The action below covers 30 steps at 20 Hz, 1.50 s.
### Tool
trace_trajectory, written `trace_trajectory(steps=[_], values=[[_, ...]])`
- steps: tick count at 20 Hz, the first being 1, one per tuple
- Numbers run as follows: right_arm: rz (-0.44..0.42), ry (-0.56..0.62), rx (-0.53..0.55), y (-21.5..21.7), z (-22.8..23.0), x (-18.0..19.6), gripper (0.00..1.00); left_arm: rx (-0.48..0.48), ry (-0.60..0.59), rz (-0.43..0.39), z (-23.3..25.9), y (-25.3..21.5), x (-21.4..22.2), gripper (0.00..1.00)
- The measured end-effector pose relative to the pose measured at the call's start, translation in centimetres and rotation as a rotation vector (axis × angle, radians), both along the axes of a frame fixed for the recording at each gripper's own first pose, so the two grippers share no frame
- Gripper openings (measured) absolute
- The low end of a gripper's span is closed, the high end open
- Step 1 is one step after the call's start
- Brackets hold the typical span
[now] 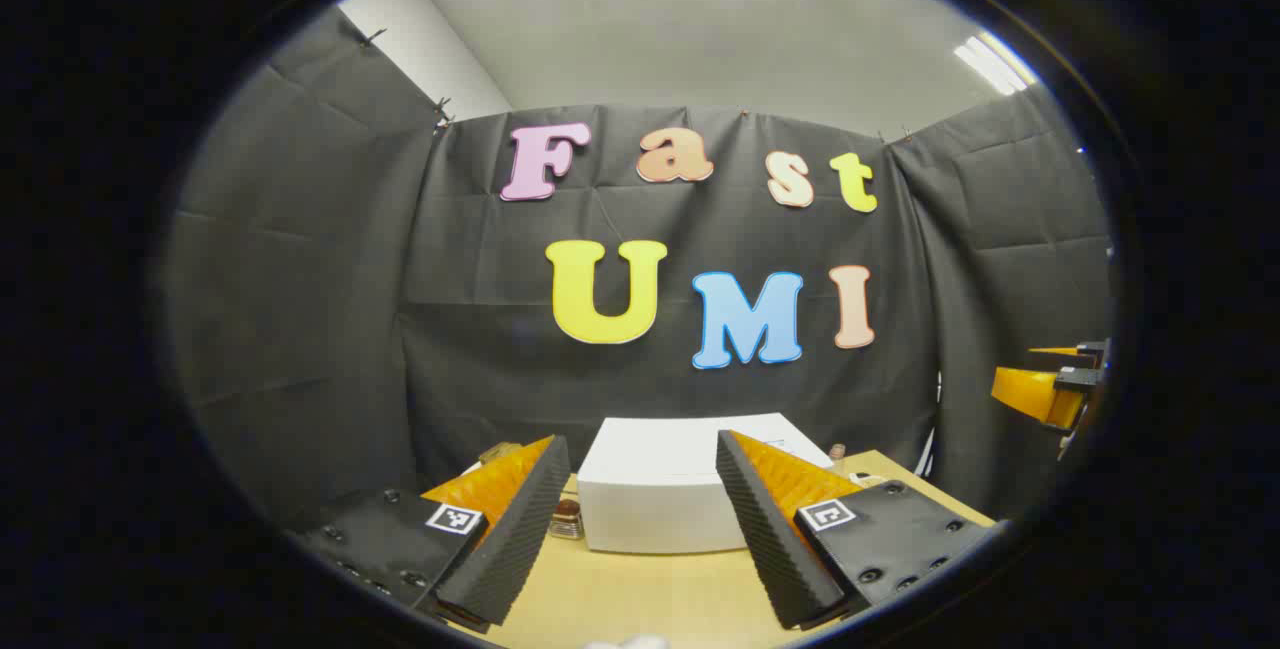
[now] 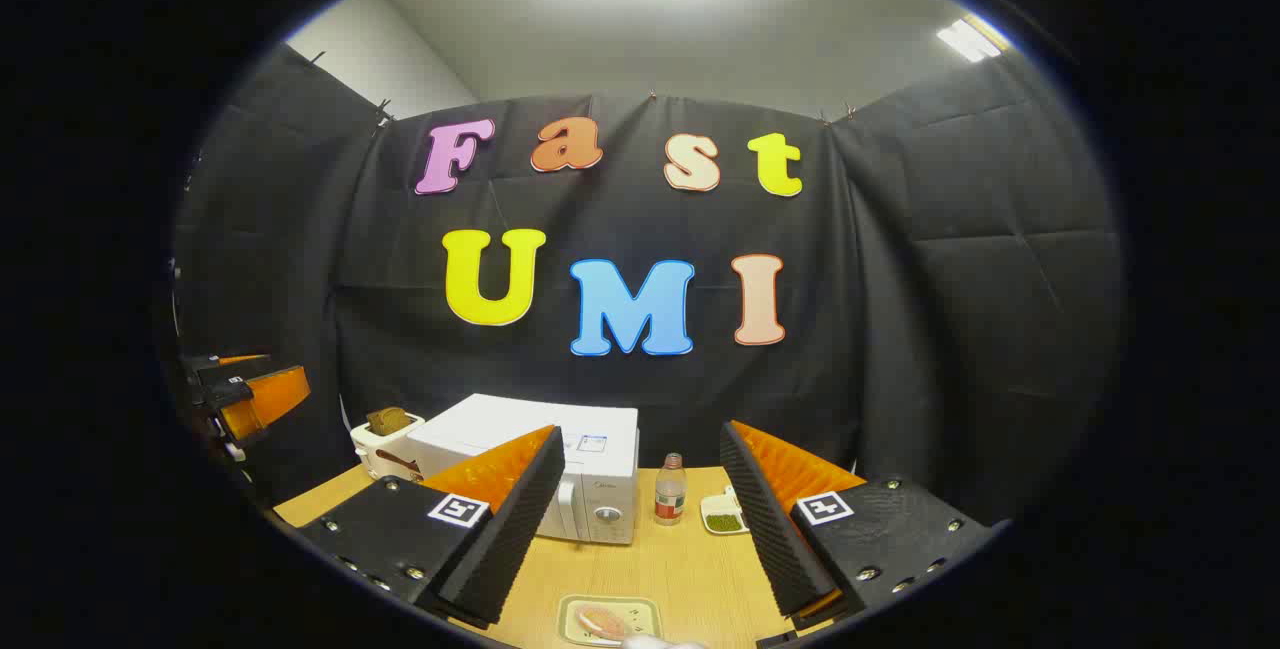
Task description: Open the microwave oven with the left hand, put the food in, and close the microwave oven.
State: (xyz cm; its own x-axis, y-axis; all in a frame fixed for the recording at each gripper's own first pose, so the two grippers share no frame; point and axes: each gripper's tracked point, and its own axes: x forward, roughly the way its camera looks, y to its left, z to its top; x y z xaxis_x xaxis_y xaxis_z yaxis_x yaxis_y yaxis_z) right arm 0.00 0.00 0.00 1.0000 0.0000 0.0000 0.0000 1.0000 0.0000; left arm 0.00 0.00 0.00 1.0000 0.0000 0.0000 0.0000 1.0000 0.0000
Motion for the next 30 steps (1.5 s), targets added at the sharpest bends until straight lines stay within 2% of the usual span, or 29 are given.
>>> trace_trajectory(steps=[14,21,25,30], values=[[0.002,-0.011,-0.034,-0.8,0.4,0.6,0.96,0.018,-0.004,0.007,-0.2,-0.7,0.8,0.99],[0.012,-0.007,-0.008,-1.4,0.7,1.2,0.96,0.053,-0.03,0.022,-1.8,-1.9,2.2,0.99],[0.001,-0.005,0.003,-3.1,1.7,1.6,0.96,0.074,-0.02,-0.017,-6.8,-5.7,4.7,0.99],[-0.021,0.023,-0.028,-6.1,2.5,1.9,0.96,0.002,0.096,-0.125,-18.4,-14.5,9.7,0.99]])
